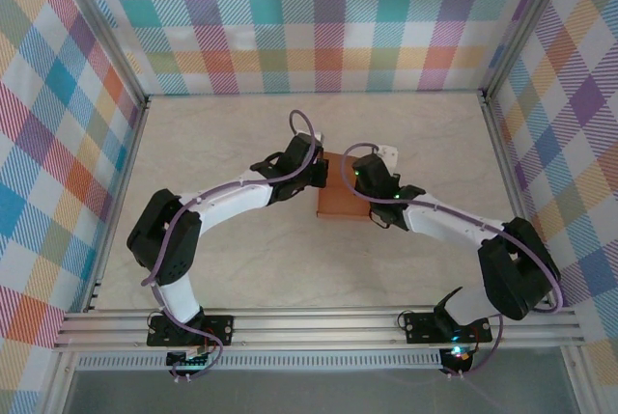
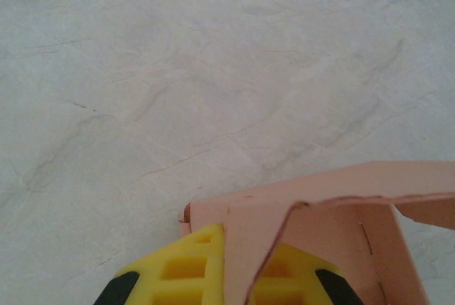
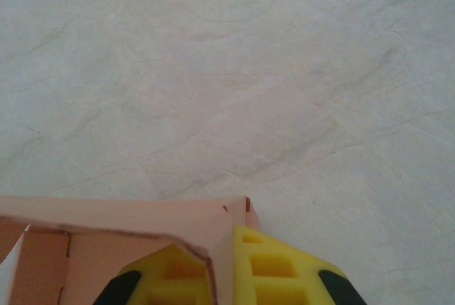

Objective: Fold the paper box

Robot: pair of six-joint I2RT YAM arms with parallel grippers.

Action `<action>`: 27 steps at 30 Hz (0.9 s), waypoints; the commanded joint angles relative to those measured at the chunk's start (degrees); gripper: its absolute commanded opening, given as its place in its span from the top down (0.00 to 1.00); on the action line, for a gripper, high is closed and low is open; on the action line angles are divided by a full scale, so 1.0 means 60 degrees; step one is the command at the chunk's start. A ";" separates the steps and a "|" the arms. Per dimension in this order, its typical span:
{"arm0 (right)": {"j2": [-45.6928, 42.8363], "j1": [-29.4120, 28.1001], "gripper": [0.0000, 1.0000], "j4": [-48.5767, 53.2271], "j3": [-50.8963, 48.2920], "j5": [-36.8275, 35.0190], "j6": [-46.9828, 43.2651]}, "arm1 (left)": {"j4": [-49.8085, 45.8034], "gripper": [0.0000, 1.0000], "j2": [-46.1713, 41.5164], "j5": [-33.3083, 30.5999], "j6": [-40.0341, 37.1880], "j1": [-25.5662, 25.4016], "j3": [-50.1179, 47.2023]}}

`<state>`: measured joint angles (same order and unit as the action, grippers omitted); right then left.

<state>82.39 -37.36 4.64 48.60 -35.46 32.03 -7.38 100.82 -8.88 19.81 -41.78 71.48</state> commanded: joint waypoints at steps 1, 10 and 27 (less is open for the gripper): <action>-0.0313 -0.0027 1.00 -0.1108 -0.0199 0.0170 -0.0756 | -0.0416 1.00 -0.0011 -0.0706 0.0777 -0.0226 0.0191; -0.0423 -0.0027 1.00 -0.1765 -0.0754 0.0716 -0.1189 | -0.0705 1.00 0.0229 -0.1831 0.1684 -0.0648 0.0085; -0.1193 -0.0056 1.00 -0.4161 -0.2894 0.1003 -0.1803 | 0.1697 1.00 -0.0373 -0.3532 0.1964 -0.1565 -0.2117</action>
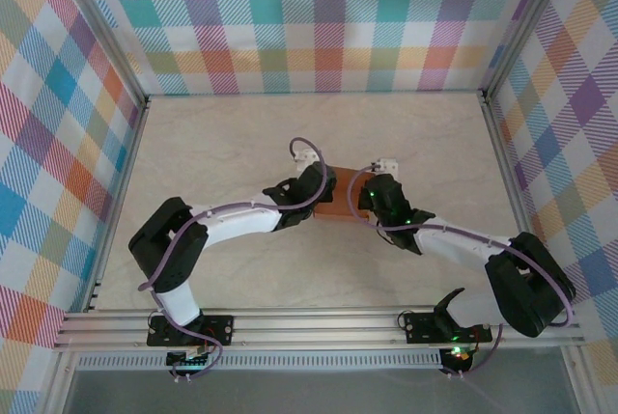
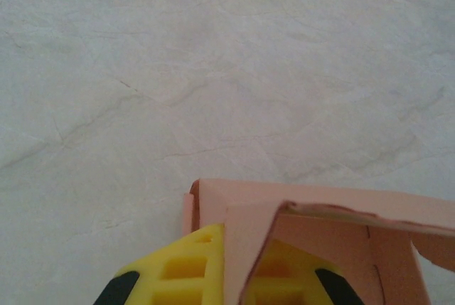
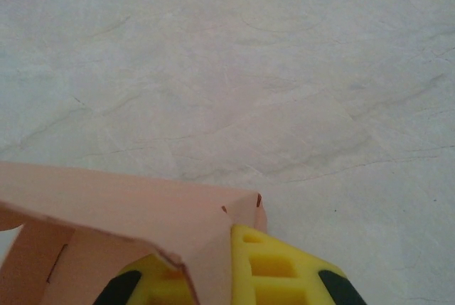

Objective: Fold the paper box

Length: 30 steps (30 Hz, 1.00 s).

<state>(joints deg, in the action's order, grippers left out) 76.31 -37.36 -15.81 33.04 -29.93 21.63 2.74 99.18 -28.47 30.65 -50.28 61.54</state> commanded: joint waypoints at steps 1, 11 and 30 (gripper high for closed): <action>-0.0180 -0.0059 1.00 -0.0873 -0.0378 0.0037 -0.0112 | 0.0114 1.00 -0.0126 -0.0351 0.0148 -0.0198 -0.0559; -0.0345 -0.0128 1.00 -0.1476 -0.1054 0.0015 -0.0446 | 0.0998 1.00 -0.0144 -0.1522 0.0258 -0.0790 -0.1389; -0.0084 -0.0460 1.00 -0.3244 -0.2459 -0.0398 -0.0477 | 0.4443 1.00 0.0692 -0.1892 -0.0800 -0.1099 -0.2966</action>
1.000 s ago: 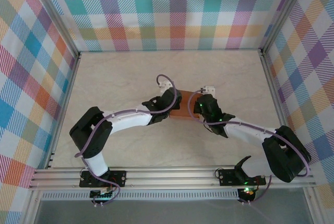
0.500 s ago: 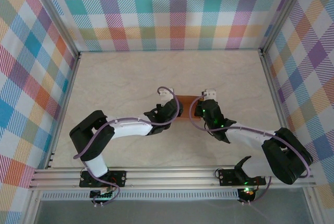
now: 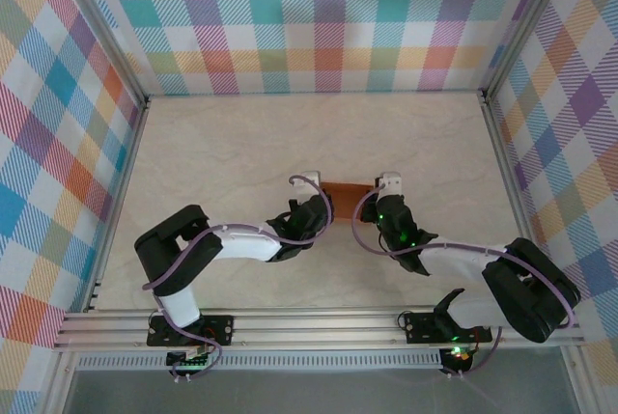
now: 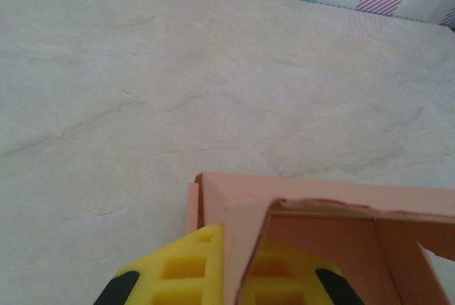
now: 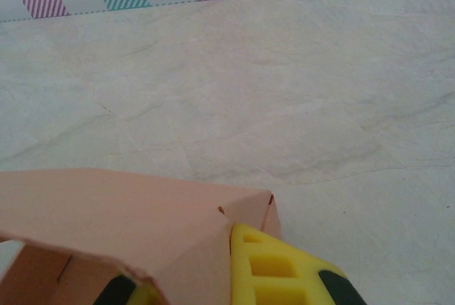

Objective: Fold the paper box

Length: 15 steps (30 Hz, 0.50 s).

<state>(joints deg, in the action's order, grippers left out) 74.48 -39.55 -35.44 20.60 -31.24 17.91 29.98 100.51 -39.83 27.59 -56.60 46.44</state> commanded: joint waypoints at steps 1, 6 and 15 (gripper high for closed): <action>0.0290 -0.0173 1.00 -0.0039 -0.0449 -0.0223 0.0142 | 0.0010 1.00 0.0502 0.0014 -0.0363 -0.0045 -0.0500; 0.0755 -0.0447 1.00 -0.0582 -0.0673 -0.0685 0.0411 | 0.0550 1.00 0.0728 0.0053 -0.0759 -0.0052 -0.0693; 0.1708 -0.0951 1.00 -0.1143 -0.0988 -0.1367 0.1235 | 0.1591 1.00 0.1216 0.0351 -0.0620 -0.0044 -0.1087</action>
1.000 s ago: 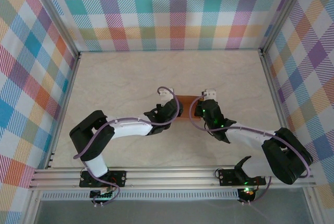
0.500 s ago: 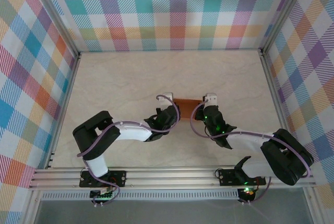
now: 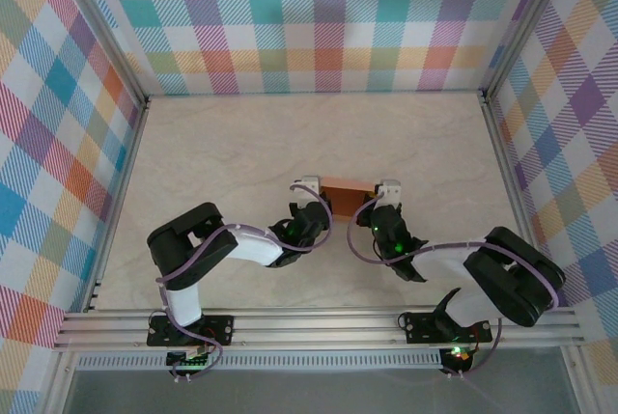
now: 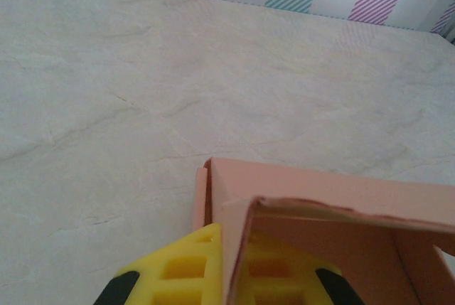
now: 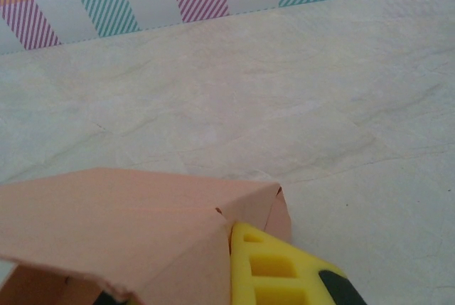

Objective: Fold the paper box

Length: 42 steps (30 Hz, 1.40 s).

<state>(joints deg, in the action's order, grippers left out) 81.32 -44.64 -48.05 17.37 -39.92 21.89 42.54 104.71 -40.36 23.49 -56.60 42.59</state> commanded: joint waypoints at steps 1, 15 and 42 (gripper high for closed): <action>0.0622 -0.0132 1.00 0.0950 -0.0409 0.0053 0.0543 | -0.0506 1.00 0.0578 0.0442 0.0084 -0.0052 -0.0455; -0.0746 -0.0177 0.61 0.2486 -0.0051 0.0018 0.0117 | -0.1698 1.00 0.0708 0.0028 -0.0059 -0.0044 0.0169; -0.7271 0.1339 0.34 0.8360 0.0603 0.2452 -0.0001 | -0.5137 1.00 0.0020 -0.0029 0.0513 0.0014 0.1661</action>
<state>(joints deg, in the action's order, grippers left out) 38.79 -37.39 -0.78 19.53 -27.94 21.80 21.19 105.71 -41.60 25.89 -56.60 51.83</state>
